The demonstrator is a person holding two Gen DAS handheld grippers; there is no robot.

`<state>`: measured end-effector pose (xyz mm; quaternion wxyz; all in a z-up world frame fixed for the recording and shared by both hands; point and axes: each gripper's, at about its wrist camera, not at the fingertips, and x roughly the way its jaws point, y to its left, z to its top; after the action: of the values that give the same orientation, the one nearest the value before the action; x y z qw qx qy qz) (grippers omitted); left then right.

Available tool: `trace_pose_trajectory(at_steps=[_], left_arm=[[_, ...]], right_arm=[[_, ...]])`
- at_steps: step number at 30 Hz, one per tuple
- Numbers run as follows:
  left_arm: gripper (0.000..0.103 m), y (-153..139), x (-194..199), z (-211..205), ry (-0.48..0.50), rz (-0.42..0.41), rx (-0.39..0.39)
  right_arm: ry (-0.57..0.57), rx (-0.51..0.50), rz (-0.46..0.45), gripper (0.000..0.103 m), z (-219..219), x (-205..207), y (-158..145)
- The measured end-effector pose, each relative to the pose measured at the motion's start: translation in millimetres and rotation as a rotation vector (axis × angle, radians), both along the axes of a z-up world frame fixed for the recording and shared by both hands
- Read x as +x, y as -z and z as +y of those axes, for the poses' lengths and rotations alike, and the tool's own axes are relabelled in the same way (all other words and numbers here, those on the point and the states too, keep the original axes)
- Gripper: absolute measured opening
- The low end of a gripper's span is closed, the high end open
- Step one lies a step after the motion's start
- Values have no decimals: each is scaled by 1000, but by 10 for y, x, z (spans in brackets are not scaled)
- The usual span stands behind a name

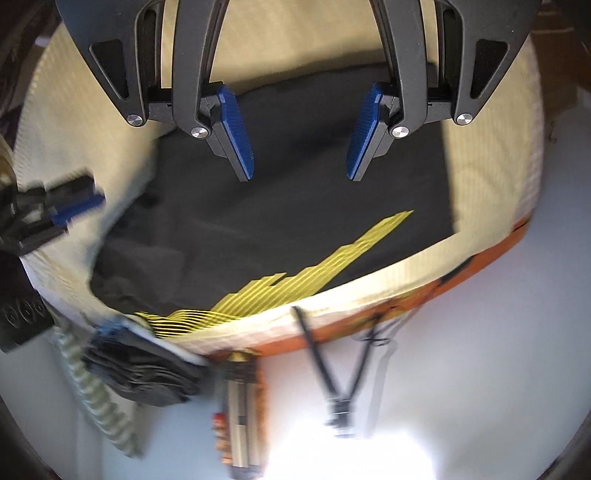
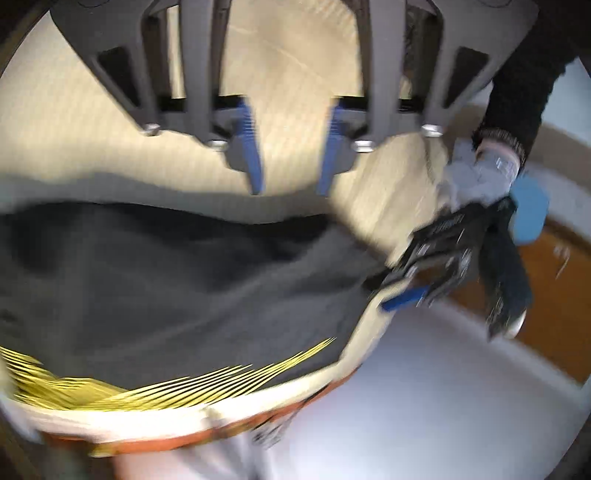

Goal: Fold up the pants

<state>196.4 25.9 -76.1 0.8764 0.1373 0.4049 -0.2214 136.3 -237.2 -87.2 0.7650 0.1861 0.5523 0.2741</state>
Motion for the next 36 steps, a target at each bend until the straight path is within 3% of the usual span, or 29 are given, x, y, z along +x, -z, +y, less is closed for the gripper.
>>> trace_pose_trajectory(at_steps=[5, 7, 10, 12, 13, 18, 23, 29, 33, 36], left_arm=[[51, 17, -105, -217, 57, 0, 20], [51, 39, -96, -212, 42, -6, 58], [51, 28, -37, -93, -1, 8, 47], [51, 20, -3, -7, -26, 7, 59], [51, 18, 10, 27, -36, 6, 63], [51, 12, 13, 65, -16, 17, 40], [51, 102, -33, -107, 58, 14, 70], [51, 316, 83, -200, 82, 48, 100], [52, 481, 53, -263, 115, 55, 167], [51, 413, 31, -239, 111, 32, 183]], right_arm=[[163, 58, 27, 50, -508, -11, 93], [117, 56, 4, 49, -448, 7, 97], [-5, 3, -59, 30, -142, 40, 75], [-108, -76, -109, 9, 218, 70, 86], [-141, -131, -128, 8, 350, 83, 114], [-180, -271, -197, 6, 677, 182, 266], [-204, -227, -216, 6, 763, 283, 283], [-242, -98, -286, 7, 775, 179, 45], [-273, -114, -253, 7, 729, 134, 25], [-208, -134, -226, 7, 447, 19, -45]])
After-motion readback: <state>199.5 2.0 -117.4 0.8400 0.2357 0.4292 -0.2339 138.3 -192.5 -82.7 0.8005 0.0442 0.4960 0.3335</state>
